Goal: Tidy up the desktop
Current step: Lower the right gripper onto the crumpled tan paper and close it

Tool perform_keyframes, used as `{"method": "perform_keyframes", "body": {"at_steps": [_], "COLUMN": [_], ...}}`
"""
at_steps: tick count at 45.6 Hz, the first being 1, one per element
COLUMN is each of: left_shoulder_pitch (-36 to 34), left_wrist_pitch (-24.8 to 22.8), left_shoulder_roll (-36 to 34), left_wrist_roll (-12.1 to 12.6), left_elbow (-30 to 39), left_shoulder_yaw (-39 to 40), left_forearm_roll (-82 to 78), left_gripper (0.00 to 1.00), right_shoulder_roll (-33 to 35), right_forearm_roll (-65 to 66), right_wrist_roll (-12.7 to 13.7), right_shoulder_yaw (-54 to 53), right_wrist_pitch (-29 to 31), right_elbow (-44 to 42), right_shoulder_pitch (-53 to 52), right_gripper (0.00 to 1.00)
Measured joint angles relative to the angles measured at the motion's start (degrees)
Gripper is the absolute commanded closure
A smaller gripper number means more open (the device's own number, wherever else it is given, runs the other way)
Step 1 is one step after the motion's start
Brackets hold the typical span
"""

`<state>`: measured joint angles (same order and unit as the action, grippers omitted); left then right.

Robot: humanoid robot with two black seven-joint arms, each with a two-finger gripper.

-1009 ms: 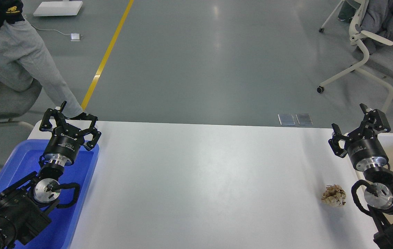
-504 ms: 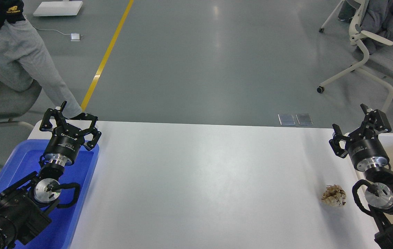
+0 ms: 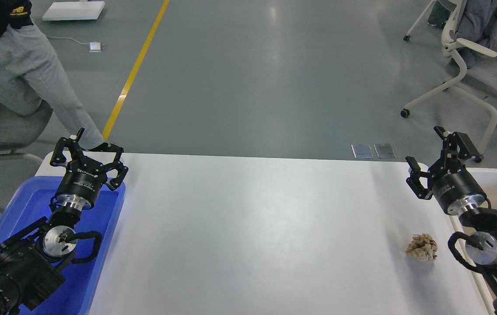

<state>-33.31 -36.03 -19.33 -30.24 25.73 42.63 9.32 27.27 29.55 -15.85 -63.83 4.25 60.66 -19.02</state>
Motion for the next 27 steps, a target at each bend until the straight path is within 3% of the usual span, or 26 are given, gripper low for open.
{"method": "perform_keyframes", "body": {"at_steps": [17, 27], "left_shoulder_pitch": [0.0, 0.0], "left_wrist_pitch": [0.0, 0.0], "left_shoulder_roll": [-0.02, -0.02], "left_wrist_roll": [0.0, 0.0], "left_elbow": [0.0, 0.0], "left_shoulder_yaw": [0.0, 0.0], "left_forearm_roll": [0.0, 0.0], "left_gripper": [0.0, 0.0], "right_shoulder_roll": [15.66, 19.76], "right_forearm_roll": [7.31, 15.9], "right_wrist_roll": [0.16, 0.19], "right_shoulder_yaw": [13.46, 20.99], "right_wrist_pitch": [-0.06, -0.04], "right_elbow": [5.75, 6.37], "right_shoulder_pitch": [-0.89, -2.04], "right_gripper": [0.0, 0.0]}}
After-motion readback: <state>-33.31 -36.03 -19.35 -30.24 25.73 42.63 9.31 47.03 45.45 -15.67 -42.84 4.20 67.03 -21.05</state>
